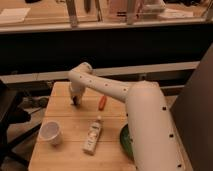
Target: Place the eraser on the white sponge
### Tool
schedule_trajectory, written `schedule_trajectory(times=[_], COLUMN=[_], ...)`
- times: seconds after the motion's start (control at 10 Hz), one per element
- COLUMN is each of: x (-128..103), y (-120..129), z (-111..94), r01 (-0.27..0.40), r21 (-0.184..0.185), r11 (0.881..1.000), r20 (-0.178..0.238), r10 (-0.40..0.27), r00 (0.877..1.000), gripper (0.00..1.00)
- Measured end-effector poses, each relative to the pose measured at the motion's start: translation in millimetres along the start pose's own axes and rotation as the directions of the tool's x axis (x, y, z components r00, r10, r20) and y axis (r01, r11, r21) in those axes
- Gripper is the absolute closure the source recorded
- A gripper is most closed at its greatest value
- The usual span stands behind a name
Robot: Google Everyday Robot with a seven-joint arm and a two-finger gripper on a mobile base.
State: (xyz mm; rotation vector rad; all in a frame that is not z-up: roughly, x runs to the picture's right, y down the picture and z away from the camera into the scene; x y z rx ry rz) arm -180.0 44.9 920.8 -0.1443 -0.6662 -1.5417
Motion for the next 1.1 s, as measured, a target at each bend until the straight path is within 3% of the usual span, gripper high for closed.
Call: schedule_trajectory(times=[0.2, 0.3, 0.9, 1.1], x=[0, 1, 19, 22], y=[-3, -4, -14, -15], z=[-1, -2, -41, -48], r01=[0.005, 0.009, 0.040, 0.041], r21=[0.004, 0.004, -0.041, -0.046], r11=[1.000, 1.000, 0.998, 0.998], r20=[-0.005, -0.009, -0.068, -0.077], r10=[-0.005, -0.009, -0.042, -0.045], r00=[1.000, 1.000, 0.997, 0.996], gripper=[0.21, 0.20, 0.20, 0.24])
